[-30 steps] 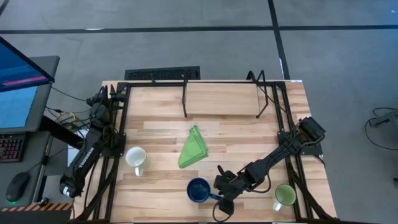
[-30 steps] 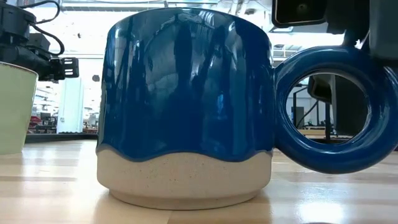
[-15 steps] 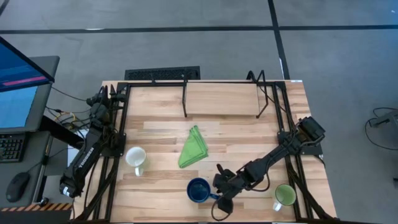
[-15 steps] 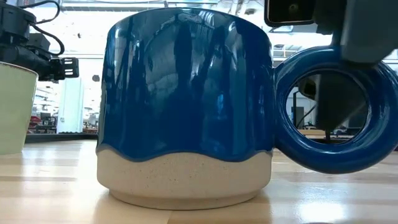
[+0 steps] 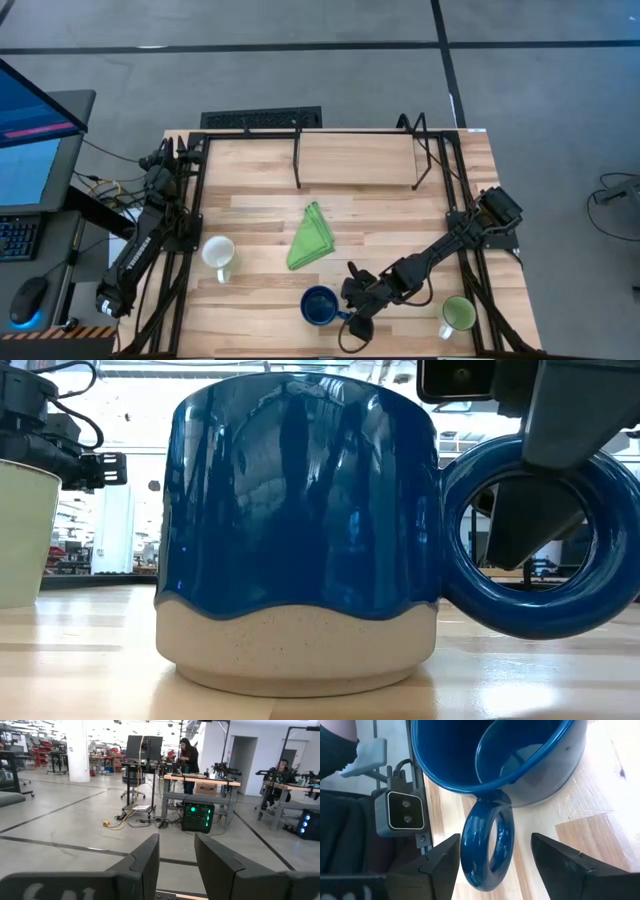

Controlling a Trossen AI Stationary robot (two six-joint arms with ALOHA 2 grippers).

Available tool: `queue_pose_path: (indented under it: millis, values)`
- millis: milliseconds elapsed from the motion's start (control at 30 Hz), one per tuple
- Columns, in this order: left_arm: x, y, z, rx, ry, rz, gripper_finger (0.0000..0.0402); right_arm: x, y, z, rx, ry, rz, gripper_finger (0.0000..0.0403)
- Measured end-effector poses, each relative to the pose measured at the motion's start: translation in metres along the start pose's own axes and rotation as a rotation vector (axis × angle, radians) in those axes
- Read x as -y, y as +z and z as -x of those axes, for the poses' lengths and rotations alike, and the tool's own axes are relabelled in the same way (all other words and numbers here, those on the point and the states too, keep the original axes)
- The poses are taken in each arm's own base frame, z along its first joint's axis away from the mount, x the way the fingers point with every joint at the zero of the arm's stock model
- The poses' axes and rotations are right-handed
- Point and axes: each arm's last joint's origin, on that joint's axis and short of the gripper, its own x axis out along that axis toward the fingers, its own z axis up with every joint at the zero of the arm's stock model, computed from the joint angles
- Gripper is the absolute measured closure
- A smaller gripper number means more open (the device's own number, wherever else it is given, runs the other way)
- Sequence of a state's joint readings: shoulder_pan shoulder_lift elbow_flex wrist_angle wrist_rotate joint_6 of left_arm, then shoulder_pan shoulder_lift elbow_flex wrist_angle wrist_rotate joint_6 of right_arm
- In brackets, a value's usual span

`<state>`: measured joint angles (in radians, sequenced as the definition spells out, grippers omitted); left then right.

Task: Stack small to large cups/mugs on shelf
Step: Put the blue mug on the shelf

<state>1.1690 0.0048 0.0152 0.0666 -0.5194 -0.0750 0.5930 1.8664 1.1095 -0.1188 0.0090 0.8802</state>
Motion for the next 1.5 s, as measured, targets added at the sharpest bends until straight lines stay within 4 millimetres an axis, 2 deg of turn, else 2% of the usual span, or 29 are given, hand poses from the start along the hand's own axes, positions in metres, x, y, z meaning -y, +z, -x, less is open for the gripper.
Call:
queue_pose_path:
  millis: [200, 633, 933, 1033, 1333, 1500]
  values:
    - [0.000, 0.000, 0.000, 0.000, 0.000, 0.000, 0.0287, 0.000, 0.000, 0.000, 0.000, 0.001, 0.006, 0.0175]
    - [0.000, 0.000, 0.000, 0.000, 0.000, 0.000, 0.0287, 0.002, 0.002, 0.000, 0.003, -0.006, 0.057, 0.0333]
    - [0.000, 0.000, 0.000, 0.000, 0.000, 0.000, 0.0287, 0.004, 0.003, 0.001, 0.049, -0.062, 0.098, 0.0335]
    - [0.000, 0.000, 0.000, 0.000, 0.000, 0.000, 0.0287, 0.006, 0.003, 0.007, 0.068, -0.118, 0.098, 0.0335]
    - [0.000, 0.000, 0.000, 0.000, -0.001, 0.000, 0.0287, 0.006, 0.011, 0.054, 0.178, -0.252, -0.009, 0.0335]
    - [0.000, 0.000, 0.000, 0.000, -0.002, 0.000, 0.0287, 0.019, 0.013, 0.081, 0.214, -0.396, -0.113, 0.0335]
